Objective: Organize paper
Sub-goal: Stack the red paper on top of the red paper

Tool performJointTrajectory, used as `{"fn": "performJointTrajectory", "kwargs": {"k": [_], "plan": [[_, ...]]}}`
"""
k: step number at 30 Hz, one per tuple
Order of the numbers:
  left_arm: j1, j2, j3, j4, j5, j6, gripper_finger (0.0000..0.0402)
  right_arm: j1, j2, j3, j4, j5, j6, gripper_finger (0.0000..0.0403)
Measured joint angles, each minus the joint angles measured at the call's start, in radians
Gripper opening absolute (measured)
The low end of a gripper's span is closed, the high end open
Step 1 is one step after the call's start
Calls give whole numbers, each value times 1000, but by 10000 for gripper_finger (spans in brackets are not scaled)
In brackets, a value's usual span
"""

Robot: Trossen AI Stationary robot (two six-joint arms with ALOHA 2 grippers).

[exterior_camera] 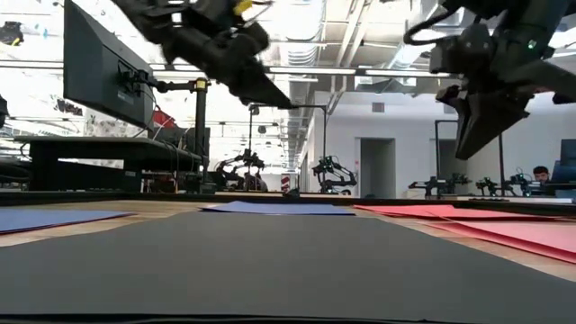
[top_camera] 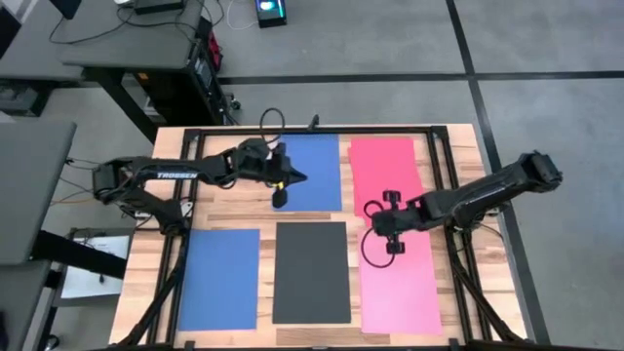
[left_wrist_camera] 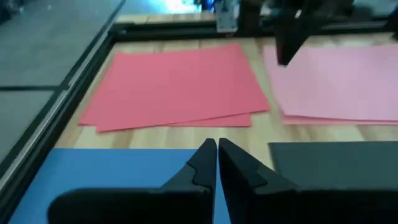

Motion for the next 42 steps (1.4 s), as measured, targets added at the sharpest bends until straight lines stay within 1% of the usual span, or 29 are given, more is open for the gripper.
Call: {"fn": "performJointTrajectory", "kwargs": {"k": [2, 4, 6, 12, 18, 21, 31, 38, 42], "plan": [[0, -38, -49, 37, 3, -4, 0, 17, 25, -5, 28, -9, 7, 4], [0, -58, -67, 45, 5, -2, 0, 20, 58, -5, 42, -33, 8, 1], [0, -65, -72, 46, 5, -3, 0, 16, 101, -5, 59, -56, 17, 1], [-1, -54, -72, 51, 4, -14, 0, -22, 228, -5, 75, -61, 18, 0], [-2, -50, -72, 54, 4, -22, 0, -69, 323, -2, 95, -79, 18, 0], [-2, -42, -72, 60, 4, -24, 0, -88, 339, -1, 99, -82, 17, 0], [-3, -13, -72, 81, 4, -36, 0, -128, 334, -1, 139, -94, 18, 0], [-3, -4, -72, 82, 4, -45, 0, -159, 338, -1, 218, -88, 18, 0], [-3, -4, -72, 84, 4, -47, 0, -176, 340, -1, 282, -66, 18, 0]]}}
